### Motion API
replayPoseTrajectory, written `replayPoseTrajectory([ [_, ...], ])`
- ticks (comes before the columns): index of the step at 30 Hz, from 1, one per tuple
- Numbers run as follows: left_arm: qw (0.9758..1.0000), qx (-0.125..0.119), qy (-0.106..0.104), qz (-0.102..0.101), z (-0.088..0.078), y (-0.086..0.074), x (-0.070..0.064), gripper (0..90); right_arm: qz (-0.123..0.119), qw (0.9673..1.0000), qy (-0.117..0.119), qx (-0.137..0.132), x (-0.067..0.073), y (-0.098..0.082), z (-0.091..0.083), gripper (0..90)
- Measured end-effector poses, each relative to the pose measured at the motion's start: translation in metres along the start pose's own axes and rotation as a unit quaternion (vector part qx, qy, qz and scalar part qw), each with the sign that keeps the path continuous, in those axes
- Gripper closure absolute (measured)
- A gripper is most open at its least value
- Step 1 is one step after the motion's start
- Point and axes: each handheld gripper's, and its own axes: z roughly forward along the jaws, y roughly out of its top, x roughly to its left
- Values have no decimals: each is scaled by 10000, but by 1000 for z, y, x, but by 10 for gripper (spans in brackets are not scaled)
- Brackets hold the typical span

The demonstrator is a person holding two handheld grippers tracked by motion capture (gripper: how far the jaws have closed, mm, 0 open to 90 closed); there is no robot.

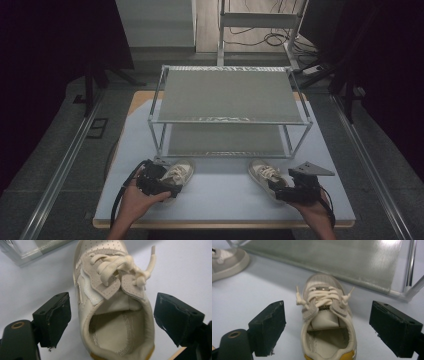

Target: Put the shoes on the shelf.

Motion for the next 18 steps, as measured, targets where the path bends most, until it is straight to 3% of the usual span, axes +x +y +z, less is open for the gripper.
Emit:
replayPoseTrajectory([
  [5,9994,340,69,50,9,6,0,142,-2,9996,-61,278,-3,0,7,118],
  [8,9991,417,83,51,11,7,1,142,-12,9992,-74,402,-4,1,11,105],
  [11,9979,629,90,96,15,9,2,142,-110,9975,-82,695,-3,3,19,83],
  [17,9970,765,59,83,22,11,3,141,-309,9927,-158,1151,0,7,35,67],
  [18,9967,801,49,82,23,12,3,141,-357,9907,-196,1295,-1,9,39,63],
])
